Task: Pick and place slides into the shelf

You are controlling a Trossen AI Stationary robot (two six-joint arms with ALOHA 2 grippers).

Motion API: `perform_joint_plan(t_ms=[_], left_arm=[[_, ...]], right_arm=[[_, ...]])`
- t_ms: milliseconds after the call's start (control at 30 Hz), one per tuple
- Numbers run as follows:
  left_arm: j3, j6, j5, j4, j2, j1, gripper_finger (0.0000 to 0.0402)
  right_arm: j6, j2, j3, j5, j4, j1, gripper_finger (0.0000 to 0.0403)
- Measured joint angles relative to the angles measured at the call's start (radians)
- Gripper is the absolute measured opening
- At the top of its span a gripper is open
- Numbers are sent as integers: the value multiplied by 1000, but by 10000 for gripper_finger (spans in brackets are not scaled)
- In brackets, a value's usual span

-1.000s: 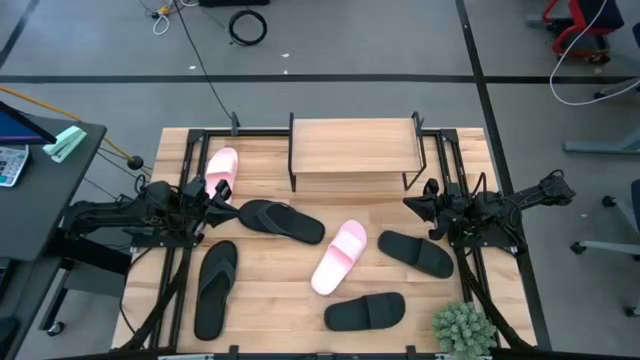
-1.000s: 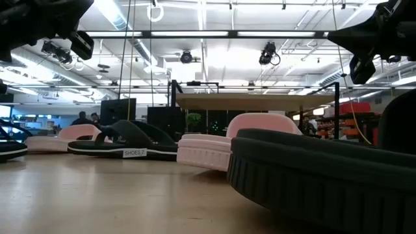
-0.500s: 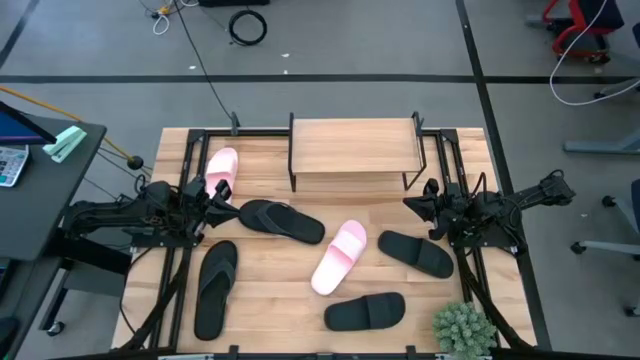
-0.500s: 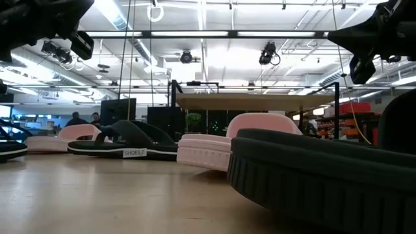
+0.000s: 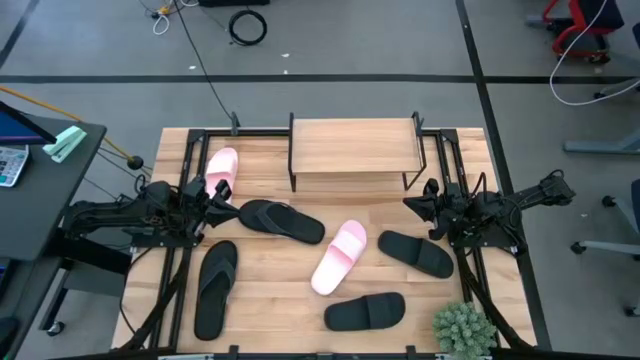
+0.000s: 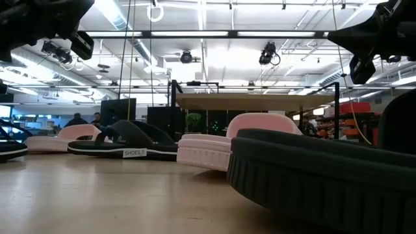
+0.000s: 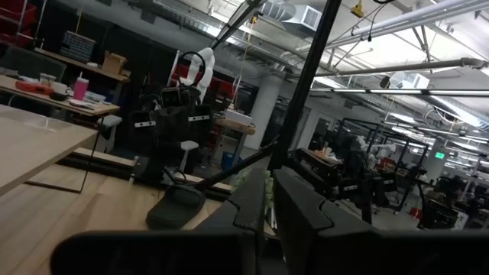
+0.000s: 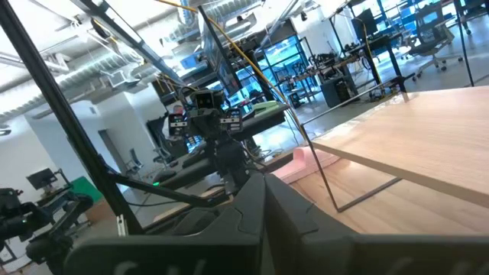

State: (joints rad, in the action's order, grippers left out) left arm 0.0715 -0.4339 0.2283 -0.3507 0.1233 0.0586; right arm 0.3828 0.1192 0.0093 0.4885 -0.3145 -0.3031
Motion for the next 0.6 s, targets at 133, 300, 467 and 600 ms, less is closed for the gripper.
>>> perform_joint_plan(t_ms=[133,300,467,600], left_arm=[[0,0,0,0,0,0,31],[0,0,0,0,0,0,24],[0,0,0,0,0,0,25],[0,0,0,0,0,0,32]], right_arm=[[0,0,0,0,0,0,14],[0,0,0,0,0,0,14],[0,0,0,0,0,0,14],[0,0,0,0,0,0,14]])
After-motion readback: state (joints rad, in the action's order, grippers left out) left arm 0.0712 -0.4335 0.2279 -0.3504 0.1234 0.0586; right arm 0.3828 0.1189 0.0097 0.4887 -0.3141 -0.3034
